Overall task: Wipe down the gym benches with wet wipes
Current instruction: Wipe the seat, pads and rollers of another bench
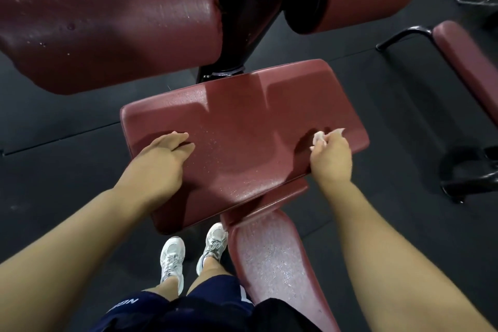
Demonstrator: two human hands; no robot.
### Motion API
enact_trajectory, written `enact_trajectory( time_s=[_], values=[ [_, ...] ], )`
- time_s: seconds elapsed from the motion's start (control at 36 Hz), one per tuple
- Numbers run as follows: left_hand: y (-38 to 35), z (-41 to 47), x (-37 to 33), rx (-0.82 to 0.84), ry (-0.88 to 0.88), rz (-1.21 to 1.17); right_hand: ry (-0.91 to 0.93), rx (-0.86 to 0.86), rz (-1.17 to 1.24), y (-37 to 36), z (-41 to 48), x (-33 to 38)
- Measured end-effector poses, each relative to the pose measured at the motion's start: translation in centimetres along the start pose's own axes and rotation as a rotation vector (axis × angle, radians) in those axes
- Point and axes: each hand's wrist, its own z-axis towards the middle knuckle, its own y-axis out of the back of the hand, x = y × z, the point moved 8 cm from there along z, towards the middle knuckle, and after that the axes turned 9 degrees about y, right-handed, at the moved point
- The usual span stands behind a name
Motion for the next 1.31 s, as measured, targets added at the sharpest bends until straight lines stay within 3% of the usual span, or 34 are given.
enact_trajectory(
  time_s=[0.06, 0.08, 0.14, 0.22, 0.28, 0.33, 0.44, 0.47, 0.53, 0.58, 0.72, 0.81, 0.86, 0.97, 1.03, 1.06, 1.11, 1.22, 1.31],
  values=[
    [-0.1, -0.5, 0.7, 0.003, 0.008, 0.004, 0.005, -0.016, -0.050, -0.8, -2.4, 3.3],
    [-0.1, -0.7, 1.0, 0.007, 0.013, 0.006, 0.104, 0.013, -0.120, -1.7, -4.0, 6.1],
    [-0.1, -1.2, 1.5, 0.018, 0.020, 0.008, 0.426, 0.200, -0.190, -4.9, -8.5, 12.0],
    [0.4, -1.8, 2.5, 0.017, 0.038, 0.006, 0.904, 0.540, 0.038, -7.9, -16.1, 17.7],
    [0.9, -2.3, 3.3, 0.007, 0.061, -0.001, 1.051, 0.602, 0.030, -7.7, -16.1, 18.0],
    [1.2, -2.7, 4.3, 0.019, 0.092, -0.004, 0.840, 0.492, -0.034, -6.8, -11.6, 15.8],
    [1.3, -3.3, 5.8, 0.057, 0.128, -0.024, 0.065, 0.028, 0.177, -3.5, -1.9, 5.5],
    [1.2, -3.4, 6.0, 0.068, 0.134, -0.029, -0.043, -0.032, 0.198, -3.2, -1.4, 4.3],
    [0.8, -3.5, 6.3, 0.095, 0.144, -0.057, -0.080, -0.040, 0.133, -3.5, -2.1, 5.7],
    [0.3, -3.6, 6.6, 0.122, 0.135, -0.087, 0.101, 0.007, 0.022, -5.0, -4.2, 10.3],
    [0.0, -3.7, 7.1, 0.111, 0.055, -0.092, 1.001, 0.435, 0.002, -10.2, -14.2, 22.0],
    [0.5, -3.9, 7.3, 0.066, 0.033, -0.091, 1.243, 0.473, -0.011, -9.1, -12.9, 21.8],
    [1.2, -4.3, 7.0, -0.045, -0.029, -0.057, 1.084, 0.354, -0.038, -7.9, -7.7, 20.0],
    [1.0, -4.9, 8.2, -0.119, 0.053, -0.033, 0.268, 0.060, -0.103, -5.5, 2.8, 10.4],
    [1.0, -5.0, 8.4, -0.119, 0.105, -0.090, 0.108, 0.053, -0.158, -5.8, 2.6, 9.9],
    [0.7, -5.1, 8.6, -0.107, 0.140, -0.104, 0.163, 0.054, -0.195, -6.1, 1.7, 11.8],
    [0.5, -5.3, 8.6, -0.058, 0.188, -0.124, 0.445, 0.134, -0.136, -7.9, -1.9, 17.3],
    [0.5, -5.4, 8.3, 0.006, 0.244, -0.127, 1.142, 0.557, 0.050, -10.7, -13.2, 24.6],
    [0.5, -5.4, 8.3, 0.031, 0.255, -0.109, 1.262, 0.655, -0.106, -10.9, -11.3, 24.5]
  ],
)
